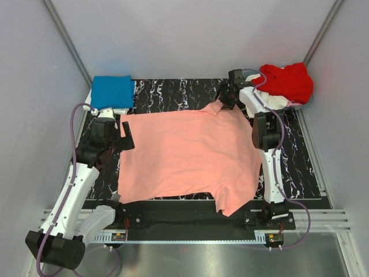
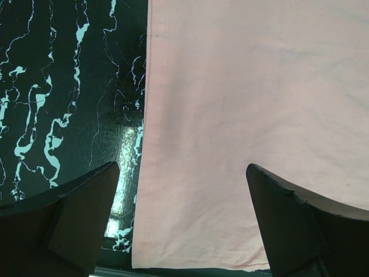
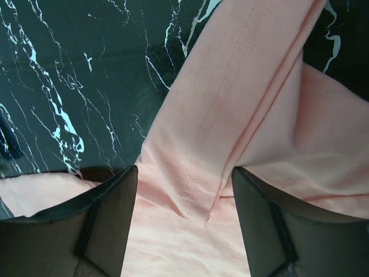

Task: Fold and stack the t-shirts
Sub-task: Flatten the tshirt out

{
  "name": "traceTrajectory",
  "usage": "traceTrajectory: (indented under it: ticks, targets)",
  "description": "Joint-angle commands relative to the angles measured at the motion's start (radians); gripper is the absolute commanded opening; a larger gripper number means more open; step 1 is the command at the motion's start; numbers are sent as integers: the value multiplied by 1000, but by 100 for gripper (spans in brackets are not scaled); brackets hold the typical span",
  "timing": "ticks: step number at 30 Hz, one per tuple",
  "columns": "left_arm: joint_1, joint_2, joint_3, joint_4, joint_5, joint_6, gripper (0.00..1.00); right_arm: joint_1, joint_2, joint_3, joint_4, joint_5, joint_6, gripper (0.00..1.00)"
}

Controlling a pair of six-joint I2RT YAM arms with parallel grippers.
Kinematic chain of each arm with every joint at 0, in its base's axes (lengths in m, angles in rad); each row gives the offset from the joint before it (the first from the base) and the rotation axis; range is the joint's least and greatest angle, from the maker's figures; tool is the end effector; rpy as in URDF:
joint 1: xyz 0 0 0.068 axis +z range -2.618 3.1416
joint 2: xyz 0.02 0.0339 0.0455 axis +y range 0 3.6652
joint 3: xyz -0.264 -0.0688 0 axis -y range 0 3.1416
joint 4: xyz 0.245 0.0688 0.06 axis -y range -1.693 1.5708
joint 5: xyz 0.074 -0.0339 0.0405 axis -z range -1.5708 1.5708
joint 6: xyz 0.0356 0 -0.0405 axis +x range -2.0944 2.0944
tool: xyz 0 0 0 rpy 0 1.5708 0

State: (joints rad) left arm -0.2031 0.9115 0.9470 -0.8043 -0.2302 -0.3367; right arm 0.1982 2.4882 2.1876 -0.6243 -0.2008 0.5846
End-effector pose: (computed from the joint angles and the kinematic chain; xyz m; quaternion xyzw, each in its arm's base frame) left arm 0.1771 -0.0282 0.3153 -0.1058 0.9095 -0.0015 0.4019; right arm 0.5348 0.1147 0.1718 0.1499 0.9321 0.2083 0.2556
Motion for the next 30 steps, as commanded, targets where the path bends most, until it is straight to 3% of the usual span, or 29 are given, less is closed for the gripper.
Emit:
traceTrajectory:
  ticks: [1,10,15,20,22,26,30]
  targets:
    - [-2,-8,10,50,22,13,99,15,21,69,-11,6,9,74]
    - [-4,-8,9,54,29,16,99,52,75,156,37,-72,64,76]
    - [-2,-14,6,56,32,16,99,63,129,224,164,-141,176,76]
    - [-2,-13,6,56,37,18,99,61,354,528,288,-161,325,77]
    - [-2,-14,4,54,35,18,99,60,389,563,352,-141,351,77]
    - [-4,-13,4,56,28,19,99,55,336,470,494,-115,351,80]
    - [-2,-5,4,56,31,16,99,52,109,307,540,-103,229,89]
